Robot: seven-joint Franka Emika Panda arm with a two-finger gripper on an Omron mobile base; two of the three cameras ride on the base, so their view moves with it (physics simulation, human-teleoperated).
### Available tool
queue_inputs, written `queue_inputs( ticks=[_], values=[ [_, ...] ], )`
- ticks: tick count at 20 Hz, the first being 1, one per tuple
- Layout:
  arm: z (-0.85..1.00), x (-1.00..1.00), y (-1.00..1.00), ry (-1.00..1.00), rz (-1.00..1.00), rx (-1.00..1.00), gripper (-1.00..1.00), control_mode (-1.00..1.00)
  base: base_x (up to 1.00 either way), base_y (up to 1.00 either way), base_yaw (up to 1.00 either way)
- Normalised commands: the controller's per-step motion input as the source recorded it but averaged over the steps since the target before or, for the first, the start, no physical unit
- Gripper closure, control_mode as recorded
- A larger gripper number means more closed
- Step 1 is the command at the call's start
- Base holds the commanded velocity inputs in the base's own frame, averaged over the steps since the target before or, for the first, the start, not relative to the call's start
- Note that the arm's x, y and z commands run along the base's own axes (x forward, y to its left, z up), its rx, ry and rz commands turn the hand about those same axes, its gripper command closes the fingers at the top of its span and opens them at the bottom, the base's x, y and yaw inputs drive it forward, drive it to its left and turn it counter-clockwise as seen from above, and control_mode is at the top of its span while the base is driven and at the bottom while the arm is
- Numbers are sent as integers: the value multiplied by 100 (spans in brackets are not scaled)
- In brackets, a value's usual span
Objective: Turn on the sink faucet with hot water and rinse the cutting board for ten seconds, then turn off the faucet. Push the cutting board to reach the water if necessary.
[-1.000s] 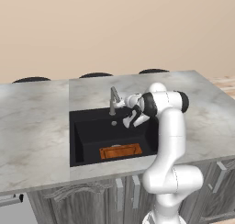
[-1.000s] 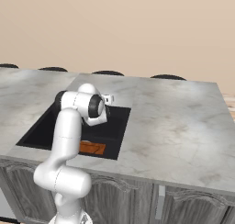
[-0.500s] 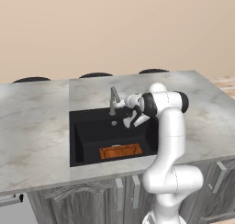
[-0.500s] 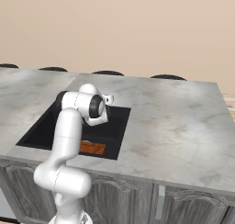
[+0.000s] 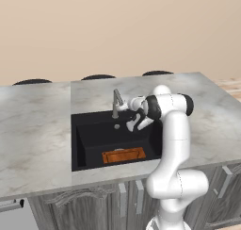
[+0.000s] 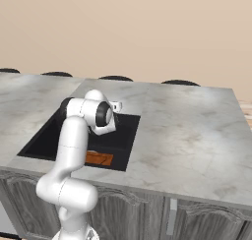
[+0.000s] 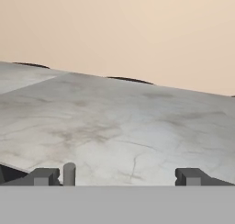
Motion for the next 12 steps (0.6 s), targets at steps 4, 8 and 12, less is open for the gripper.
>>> queue_inputs(
  ticks=[4,8,12],
  values=[
    [0,7,0,0,0,0,-100,-100,0,0,0],
    [0,7,0,0,0,0,-100,-100,0,0,0],
    [0,7,0,0,0,0,-100,-100,0,0,0]
  ],
)
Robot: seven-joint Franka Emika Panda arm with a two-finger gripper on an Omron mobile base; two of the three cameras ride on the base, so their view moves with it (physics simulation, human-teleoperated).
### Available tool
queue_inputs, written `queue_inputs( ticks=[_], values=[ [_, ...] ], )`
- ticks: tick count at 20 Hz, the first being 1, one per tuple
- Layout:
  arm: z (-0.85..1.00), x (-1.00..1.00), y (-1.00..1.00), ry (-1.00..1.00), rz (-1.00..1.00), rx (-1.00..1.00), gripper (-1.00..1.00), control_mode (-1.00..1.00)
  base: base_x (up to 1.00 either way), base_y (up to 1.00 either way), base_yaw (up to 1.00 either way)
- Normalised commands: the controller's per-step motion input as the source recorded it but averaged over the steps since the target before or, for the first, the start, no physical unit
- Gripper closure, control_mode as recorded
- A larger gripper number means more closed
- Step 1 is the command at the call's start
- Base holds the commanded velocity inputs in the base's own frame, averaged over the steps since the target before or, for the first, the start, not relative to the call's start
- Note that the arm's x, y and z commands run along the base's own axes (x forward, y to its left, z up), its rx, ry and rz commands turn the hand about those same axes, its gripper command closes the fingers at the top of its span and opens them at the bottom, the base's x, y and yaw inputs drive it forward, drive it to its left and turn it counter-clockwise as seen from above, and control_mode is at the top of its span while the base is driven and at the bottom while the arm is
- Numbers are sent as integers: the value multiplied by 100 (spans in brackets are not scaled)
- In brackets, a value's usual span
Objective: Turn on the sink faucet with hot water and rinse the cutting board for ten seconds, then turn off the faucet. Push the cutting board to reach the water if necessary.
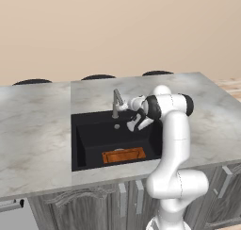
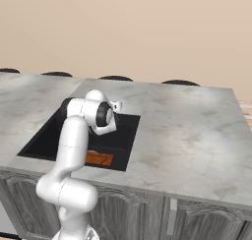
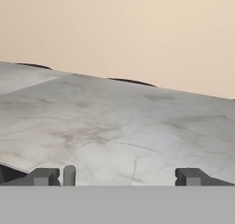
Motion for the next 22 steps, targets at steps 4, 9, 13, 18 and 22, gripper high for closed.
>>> queue_inputs(
  ticks=[4,9,13,18,22],
  values=[
    [0,1,0,0,0,0,-100,-100,0,0,0],
    [0,0,-4,0,0,2,-100,-100,0,0,0],
    [0,0,-7,0,0,2,-100,-100,0,0,0],
    [0,0,-4,0,0,1,-100,-100,0,0,0],
    [0,4,0,0,0,0,-100,-100,0,0,0]
  ],
)
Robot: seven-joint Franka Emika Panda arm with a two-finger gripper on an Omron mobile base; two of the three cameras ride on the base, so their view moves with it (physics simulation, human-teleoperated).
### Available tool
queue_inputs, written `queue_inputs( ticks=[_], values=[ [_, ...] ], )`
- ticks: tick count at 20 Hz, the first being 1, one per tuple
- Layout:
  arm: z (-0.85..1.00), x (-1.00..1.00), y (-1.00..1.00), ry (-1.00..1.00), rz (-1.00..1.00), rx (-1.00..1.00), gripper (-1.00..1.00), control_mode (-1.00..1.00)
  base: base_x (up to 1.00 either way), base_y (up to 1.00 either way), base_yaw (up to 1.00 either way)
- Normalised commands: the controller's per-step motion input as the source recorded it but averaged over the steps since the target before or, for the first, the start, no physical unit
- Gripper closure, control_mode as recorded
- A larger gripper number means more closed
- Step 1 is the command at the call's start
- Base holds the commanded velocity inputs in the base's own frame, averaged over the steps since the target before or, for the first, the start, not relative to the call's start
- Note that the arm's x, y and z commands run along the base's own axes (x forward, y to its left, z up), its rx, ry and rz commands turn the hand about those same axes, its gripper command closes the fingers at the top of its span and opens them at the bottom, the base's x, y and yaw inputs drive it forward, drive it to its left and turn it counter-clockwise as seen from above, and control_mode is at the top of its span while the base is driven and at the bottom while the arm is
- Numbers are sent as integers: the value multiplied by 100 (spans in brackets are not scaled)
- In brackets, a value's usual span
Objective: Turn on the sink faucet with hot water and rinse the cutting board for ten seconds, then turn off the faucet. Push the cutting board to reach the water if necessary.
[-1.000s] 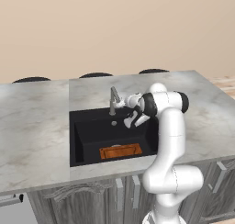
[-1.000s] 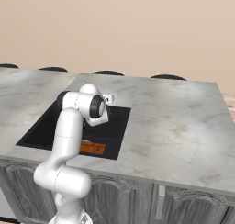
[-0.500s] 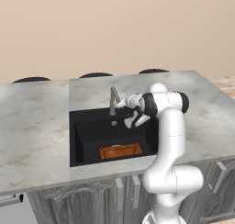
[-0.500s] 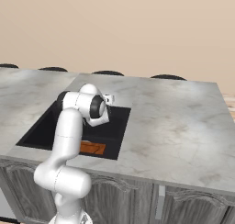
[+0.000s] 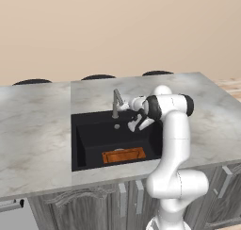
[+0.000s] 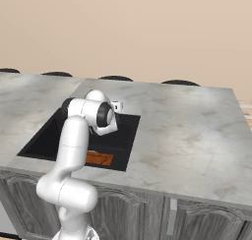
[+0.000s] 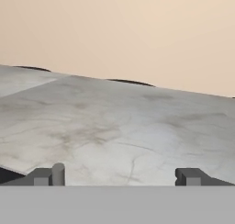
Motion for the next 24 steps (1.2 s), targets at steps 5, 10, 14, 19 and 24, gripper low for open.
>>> queue_inputs(
  ticks=[5,10,14,19,24],
  values=[
    [0,7,0,0,0,0,-100,-100,0,0,0],
    [0,2,0,0,0,0,-100,-100,0,0,0],
    [0,0,-12,0,0,2,-100,-100,0,0,0],
    [0,0,-19,0,0,3,-100,-100,0,0,0],
    [0,0,-15,0,0,1,-100,-100,0,0,0]
  ],
)
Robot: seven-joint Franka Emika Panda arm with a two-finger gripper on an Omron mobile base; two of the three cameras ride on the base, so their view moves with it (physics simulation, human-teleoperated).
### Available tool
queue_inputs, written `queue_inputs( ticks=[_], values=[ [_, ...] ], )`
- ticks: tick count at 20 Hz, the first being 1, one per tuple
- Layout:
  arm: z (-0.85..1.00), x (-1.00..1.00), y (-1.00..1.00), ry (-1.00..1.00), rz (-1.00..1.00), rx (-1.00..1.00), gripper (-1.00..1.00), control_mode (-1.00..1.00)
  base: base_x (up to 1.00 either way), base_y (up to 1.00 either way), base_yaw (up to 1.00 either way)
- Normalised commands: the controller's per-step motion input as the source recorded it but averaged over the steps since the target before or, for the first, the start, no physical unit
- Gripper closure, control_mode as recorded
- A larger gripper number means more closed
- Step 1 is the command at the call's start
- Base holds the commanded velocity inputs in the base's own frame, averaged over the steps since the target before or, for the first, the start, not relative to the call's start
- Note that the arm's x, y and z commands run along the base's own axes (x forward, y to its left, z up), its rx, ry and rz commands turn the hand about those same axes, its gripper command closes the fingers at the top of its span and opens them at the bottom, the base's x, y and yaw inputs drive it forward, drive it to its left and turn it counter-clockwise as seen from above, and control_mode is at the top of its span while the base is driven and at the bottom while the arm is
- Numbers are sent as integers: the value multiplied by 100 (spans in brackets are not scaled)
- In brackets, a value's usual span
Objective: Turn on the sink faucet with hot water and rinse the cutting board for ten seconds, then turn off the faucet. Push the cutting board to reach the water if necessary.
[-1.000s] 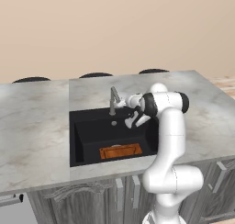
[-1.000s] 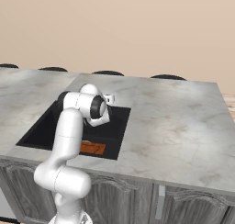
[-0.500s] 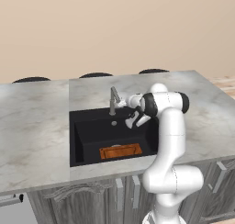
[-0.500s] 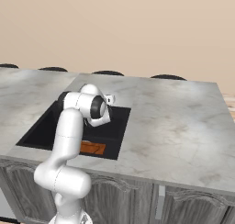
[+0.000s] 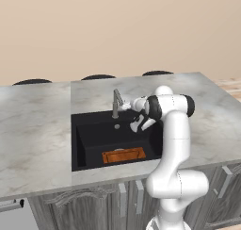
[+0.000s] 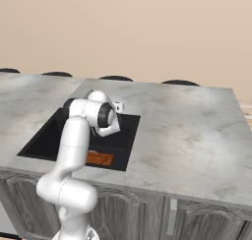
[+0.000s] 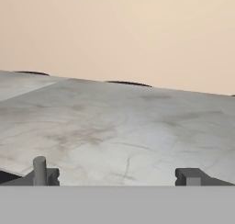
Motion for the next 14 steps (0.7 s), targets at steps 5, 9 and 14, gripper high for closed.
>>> queue_inputs(
  ticks=[5,9,14],
  values=[
    [0,0,-4,0,0,0,-100,-100,0,0,0],
    [0,0,0,0,0,0,-100,-100,0,0,0],
    [0,-1,-1,0,0,0,-100,-100,0,0,0]
  ],
)
